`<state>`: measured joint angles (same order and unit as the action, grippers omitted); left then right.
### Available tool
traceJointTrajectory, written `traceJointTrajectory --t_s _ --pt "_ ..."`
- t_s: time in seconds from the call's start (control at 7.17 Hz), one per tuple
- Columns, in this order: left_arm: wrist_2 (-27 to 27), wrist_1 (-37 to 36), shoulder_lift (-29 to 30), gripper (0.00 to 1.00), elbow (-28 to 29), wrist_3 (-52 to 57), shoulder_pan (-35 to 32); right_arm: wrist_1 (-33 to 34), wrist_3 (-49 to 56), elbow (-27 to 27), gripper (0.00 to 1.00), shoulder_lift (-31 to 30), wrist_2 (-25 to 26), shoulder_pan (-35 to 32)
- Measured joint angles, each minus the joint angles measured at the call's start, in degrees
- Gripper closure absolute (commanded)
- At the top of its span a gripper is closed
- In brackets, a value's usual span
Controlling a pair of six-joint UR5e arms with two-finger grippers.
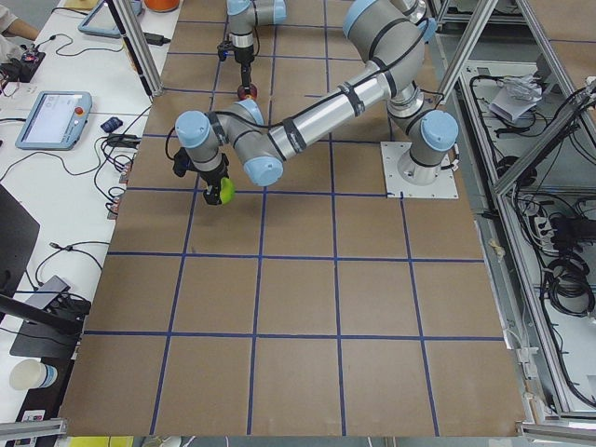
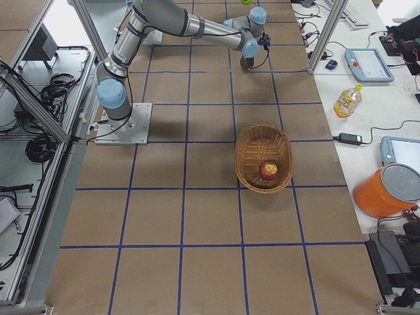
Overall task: Put all apples into basket
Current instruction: 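Carry the dark apple to the basket while the left carries the green apple to center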
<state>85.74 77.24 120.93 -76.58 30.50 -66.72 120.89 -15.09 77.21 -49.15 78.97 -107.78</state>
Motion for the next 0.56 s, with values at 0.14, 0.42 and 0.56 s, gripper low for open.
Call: traceJointTrajectory --t_s 0.14,0.42,0.56 --pt "-0.12 0.96 -1.35 0.45 -0.14 -8.12 -4.94 1.01 -0.11 -0.05 0.59 0.85 -0.07 0.00" --pt "-0.42 1.45 -2.73 0.45 -0.81 -19.69 -13.89 1.43 -0.19 -0.20 0.99 1.08 -0.39 0.12" --pt "-0.47 1.56 -3.21 0.45 -1.14 -21.49 -15.81 0.75 -0.15 -0.32 0.99 0.10 -0.38 0.60"
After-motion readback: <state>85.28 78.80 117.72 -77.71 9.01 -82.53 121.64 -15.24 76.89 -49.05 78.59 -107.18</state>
